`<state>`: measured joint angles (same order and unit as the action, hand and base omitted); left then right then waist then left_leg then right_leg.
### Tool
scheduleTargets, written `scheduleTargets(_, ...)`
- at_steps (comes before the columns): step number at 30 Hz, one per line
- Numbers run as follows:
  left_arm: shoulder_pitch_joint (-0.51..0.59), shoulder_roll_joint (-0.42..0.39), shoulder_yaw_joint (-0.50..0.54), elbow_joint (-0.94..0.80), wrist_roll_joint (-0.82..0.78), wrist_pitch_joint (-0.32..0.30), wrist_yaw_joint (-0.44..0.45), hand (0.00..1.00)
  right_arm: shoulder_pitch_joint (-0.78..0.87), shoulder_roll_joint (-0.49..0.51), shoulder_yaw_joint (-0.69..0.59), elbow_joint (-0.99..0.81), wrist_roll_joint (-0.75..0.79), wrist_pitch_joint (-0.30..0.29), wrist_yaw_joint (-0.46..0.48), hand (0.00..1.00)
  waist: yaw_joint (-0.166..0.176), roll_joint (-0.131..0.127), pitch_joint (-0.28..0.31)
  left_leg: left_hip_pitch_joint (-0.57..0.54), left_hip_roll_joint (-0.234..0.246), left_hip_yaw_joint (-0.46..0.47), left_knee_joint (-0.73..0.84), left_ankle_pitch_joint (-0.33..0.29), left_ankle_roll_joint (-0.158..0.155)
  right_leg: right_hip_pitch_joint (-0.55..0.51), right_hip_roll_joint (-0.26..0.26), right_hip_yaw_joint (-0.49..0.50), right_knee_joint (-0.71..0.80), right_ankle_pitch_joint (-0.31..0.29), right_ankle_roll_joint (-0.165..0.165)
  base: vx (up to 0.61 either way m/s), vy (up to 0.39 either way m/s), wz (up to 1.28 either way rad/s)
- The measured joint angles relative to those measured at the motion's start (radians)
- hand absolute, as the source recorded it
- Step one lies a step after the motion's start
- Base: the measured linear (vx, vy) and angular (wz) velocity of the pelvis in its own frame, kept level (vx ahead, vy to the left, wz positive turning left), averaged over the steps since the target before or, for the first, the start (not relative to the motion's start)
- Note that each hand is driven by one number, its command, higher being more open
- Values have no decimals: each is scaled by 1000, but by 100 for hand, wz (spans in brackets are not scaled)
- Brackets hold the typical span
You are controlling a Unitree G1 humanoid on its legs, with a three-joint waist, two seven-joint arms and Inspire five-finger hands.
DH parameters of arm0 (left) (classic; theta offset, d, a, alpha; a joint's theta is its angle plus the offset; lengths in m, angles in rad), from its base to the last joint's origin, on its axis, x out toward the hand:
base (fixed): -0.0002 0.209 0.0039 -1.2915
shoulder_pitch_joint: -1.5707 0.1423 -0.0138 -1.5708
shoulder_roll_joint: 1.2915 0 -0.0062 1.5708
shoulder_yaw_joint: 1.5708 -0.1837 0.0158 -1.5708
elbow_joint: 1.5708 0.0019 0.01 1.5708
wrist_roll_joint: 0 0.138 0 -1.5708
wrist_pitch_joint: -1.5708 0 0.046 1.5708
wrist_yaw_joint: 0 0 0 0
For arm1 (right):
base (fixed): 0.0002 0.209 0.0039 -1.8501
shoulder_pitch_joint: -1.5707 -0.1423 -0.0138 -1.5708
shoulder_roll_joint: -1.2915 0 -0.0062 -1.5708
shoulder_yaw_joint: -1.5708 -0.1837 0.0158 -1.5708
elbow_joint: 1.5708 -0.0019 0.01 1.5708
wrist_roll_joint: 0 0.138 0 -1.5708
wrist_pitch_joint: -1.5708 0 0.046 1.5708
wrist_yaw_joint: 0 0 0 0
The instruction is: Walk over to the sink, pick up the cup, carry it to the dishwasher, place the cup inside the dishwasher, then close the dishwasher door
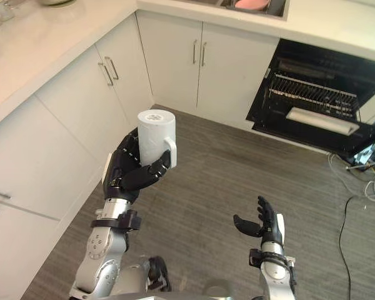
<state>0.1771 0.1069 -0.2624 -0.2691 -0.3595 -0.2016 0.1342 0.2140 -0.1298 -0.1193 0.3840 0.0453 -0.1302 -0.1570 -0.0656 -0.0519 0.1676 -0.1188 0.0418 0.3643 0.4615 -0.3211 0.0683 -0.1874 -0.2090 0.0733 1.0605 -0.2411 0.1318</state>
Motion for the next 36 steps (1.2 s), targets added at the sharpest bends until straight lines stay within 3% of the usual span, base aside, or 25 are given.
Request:
scheduleTargets(2, -8, -2, -5, 0, 4, -6, -3, 30, -8, 3, 6, -12, -3, -5, 4, 90, -12, 30, -2, 150, 5, 9, -150, 12, -22, -120, 72, -90, -69, -53, -78, 739, 67, -19)
scheduleTargets(3, -12, -1, -9, 0, 6, -19, -7, 30, -13, 3, 6, -27, -6, -10, 4, 90, -33, 46, 2, 240, 6, 15, -227, 18, -33, -194, 97, -171, -206, -64, -102, 742, 41, -6)
scheduleTargets(4, -14, 0, -10, 0, 6, -21, -7, 30, -14, 3, 6, -30, -6, -11, 4, 90, -36, 50, 5, 255, 6, 16, -237, 18, -34, -205, 100, -186, -237, -63, -105, 784, -3, -5)
scheduleTargets(6, -23, -2, -12, 3, 6, -23, -8, 30, -18, -2, 7, -51, -9, -11, 1, 90, -48, 55, 4, 344, 4, 53, -297, 10, -81, -261, 131, -286, -535, 29, -135, 612, -25, -12)
scheduleTargets(7, -25, -3, -11, 6, 6, -24, -8, 30, -14, -6, 11, -67, -11, -11, 1, 90, -55, 46, -1, 398, -20, 65, -317, -12, -120, -269, 152, -324, -685, 221, -201, 739, -42, -4)
scheduleTargets(8, -29, -15, -21, 42, 7, -27, -9, 30, -2, -30, 11, -79, -12, -9, -1, 90, -69, 92, -19, 443, 5, 57, -322, -32, -152, -267, 186, -314, -655, 324, -228, 761, -45, -17)
scheduleTargets(9, -30, -28, -19, 52, 7, -20, -7, 30, -7, -35, 10, -82, -14, -1, -1, 90, -66, 116, -25, 445, 26, 62, -301, -26, -162, -268, 201, -305, -629, 295, -243, 751, -85, -19)
scheduleTargets(10, -55, -39, -21, 91, 7, -18, -8, 30, -6, -36, 4, -108, -23, 5, 1, 90, -67, 119, -23, 413, 46, 54, -166, 15, -189, -266, 189, -293, -561, 226, -244, 683, -108, -29)
scheduleTargets(11, -68, -66, -23, 137, 7, -14, -8, 30, 15, -38, -6, -145, -32, 8, 3, 90, -67, 114, -17, 356, 75, 51, 51, 122, -193, -222, 173, -301, -526, 174, -257, 656, -129, -17)
scheduleTargets(12, -65, -80, -24, 153, 7, -11, -8, 30, 27, -38, -11, -165, -32, 8, 2, 90, -68, 113, -9, 321, 105, 45, 180, 213, -187, -162, 178, -290, -556, 153, -251, 637, -145, -36)
scheduleTargets(13, -38, -92, -32, 153, 6, -6, -8, 30, 46, -34, -11, -211, -32, 9, -3, 90, -55, 115, -2, 244, 181, 35, 426, 219, -199, -47, 218, -264, -648, 142, -235, 603, -103, -70)
scheduleTargets(14, -21, -91, -54, 142, 6, -9, -9, 30, 63, -17, -11, -280, -31, 7, -18, 90, -42, 118, -3, 159, 224, 13, 582, 167, -191, 52, 240, -234, -721, 142, -235, 585, -73, -78)
scheduleTargets(15, -19, -88, -63, 139, 6, -10, -9, 30, 67, -13, -9, -311, -31, 1, -24, 90, -37, 106, 3, 119, 233, 3, 610, 144, -184, 95, 244, -217, -756, 142, -235, 559, -9, -87)
scheduleTargets(18, -9, -76, -77, 112, 6, -10, -25, 30, 12, -17, -5, -375, -30, -42, -27, 90, -8, 91, 9, -26, 213, -9, 453, 42, -127, 217, 238, -87, -855, 141, -234, 548, 102, -118)
scheduleTargets(19, -9, -75, -72, 111, 7, -10, -25, 30, -21, -18, -1, -374, -30, -44, -32, 90, 8, 87, 11, -66, 173, -61, 323, 33, -114, 247, 222, -21, -869, 128, -214, 556, 261, -149)
scheduleTargets(21, -5, -76, -66, 108, 8, -10, -25, 30, -48, -29, 11, -370, -30, -48, -41, 90, 18, 91, 9, -91, 103, -198, 80, 53, -141, 273, 202, 63, -864, 94, -180, 401, 239, -143)
scheduleTargets(22, -1, -79, -62, 102, 8, -10, -24, 30, -45, -39, 21, -368, -30, -48, -42, 90, 20, 105, 1, -82, 89, -273, -92, 109, -158, 271, 207, 114, -836, 50, -148, 241, 219, -109)
scheduleTargets(23, 1, -80, -59, 98, 8, -10, -24, 30, -40, -45, 27, -367, -30, -48, -41, 90, 20, 115, -5, -78, 93, -293, -131, 175, -167, 264, 215, 142, -809, 19, -135, 531, 469, -136)
scheduleTargets(24, 5, -66, -56, 94, 9, -9, -23, 30, -28, -34, 41, -357, -30, -45, -41, 90, 19, 97, -17, -56, 78, -258, -98, 217, -141, 256, 201, 200, -741, -42, -116, 529, 444, -107)
scheduleTargets(25, 6, -50, -44, 84, 11, -7, -21, 30, -5, -22, 52, -359, -30, -45, -41, 90, 7, 60, -41, -59, 48, -213, -83, 179, -115, 228, 157, 212, -714, -74, -97, 528, 415, -110)
scheduleTargets(26, 4, -43, -36, 72, 18, -8, -19, 30, -6, -21, 58, -359, -30, -45, -40, 90, 2, 47, -46, -62, 40, -172, -75, 153, -103, 203, 135, 217, -695, -79, -91, 377, 261, -92)
scheduleTargets(27, 1, -40, -26, 65, 28, -7, -15, 30, -13, -18, 59, -359, -30, -45, -39, 90, 3, 45, -47, -58, 36, -136, -74, 137, -92, 172, 123, 207, -659, -75, -82, 354, 240, -103)
scheduleTargets(30, 0, -33, -21, 62, 30, 1, 1, 30, -34, -5, 67, -351, -30, -38, -37, 90, -7, 48, -42, 54, 18, -49, -141, 103, -59, 42, 69, 60, -402, -20, 27, 337, 211, -81)
scheduleTargets(33, -7, -32, -16, 31, 42, -2, 21, 30, -80, 0, 101, -331, -32, -39, -22, 90, -11, 65, -41, 192, 45, 14, -257, 100, -63, -62, 47, -182, -338, -83, -89, 314, 109, -73)
scheduleTargets(36, -42, -33, -8, 24, 45, -15, 20, 30, -137, 0, 114, -316, -32, -39, -9, 90, -12, 74, -35, 251, 70, 73, -309, 97, -68, -152, 51, -431, -509, -44, -158, 287, -6, -59)
